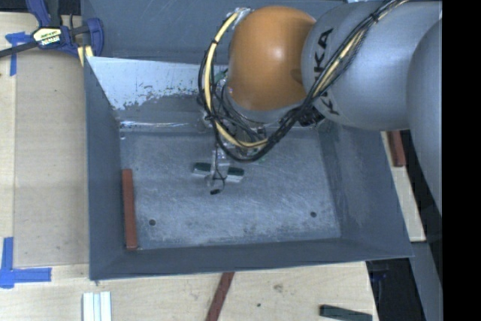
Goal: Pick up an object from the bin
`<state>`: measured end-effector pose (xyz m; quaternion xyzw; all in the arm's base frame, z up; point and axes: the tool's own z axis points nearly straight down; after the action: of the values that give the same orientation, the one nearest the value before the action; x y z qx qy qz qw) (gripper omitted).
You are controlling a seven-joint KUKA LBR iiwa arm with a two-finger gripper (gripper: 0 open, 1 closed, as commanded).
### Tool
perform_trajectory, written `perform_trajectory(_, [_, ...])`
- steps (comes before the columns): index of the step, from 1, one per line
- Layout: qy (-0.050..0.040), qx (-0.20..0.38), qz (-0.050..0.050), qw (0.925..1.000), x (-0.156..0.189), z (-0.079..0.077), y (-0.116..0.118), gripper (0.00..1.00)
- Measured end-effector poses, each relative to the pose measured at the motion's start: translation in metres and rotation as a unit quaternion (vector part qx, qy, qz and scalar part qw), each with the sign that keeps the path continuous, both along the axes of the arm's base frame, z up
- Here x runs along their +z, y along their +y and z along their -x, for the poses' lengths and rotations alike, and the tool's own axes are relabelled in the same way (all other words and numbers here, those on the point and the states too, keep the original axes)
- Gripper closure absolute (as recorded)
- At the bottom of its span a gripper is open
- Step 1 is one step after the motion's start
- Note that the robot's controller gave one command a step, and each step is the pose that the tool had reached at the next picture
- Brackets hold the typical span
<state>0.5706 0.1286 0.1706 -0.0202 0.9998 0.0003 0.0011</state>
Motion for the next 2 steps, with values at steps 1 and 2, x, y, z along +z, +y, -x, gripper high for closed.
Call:
perform_trajectory(1, [-0.0045,0.092,-0.002,0.9957,-0.0964,-0.0139,-0.0156,1.0])
perform_trajectory(2, [-0.0048,0.092,-0.002,0.9957,-0.096,-0.014,-0.0156,1.0])
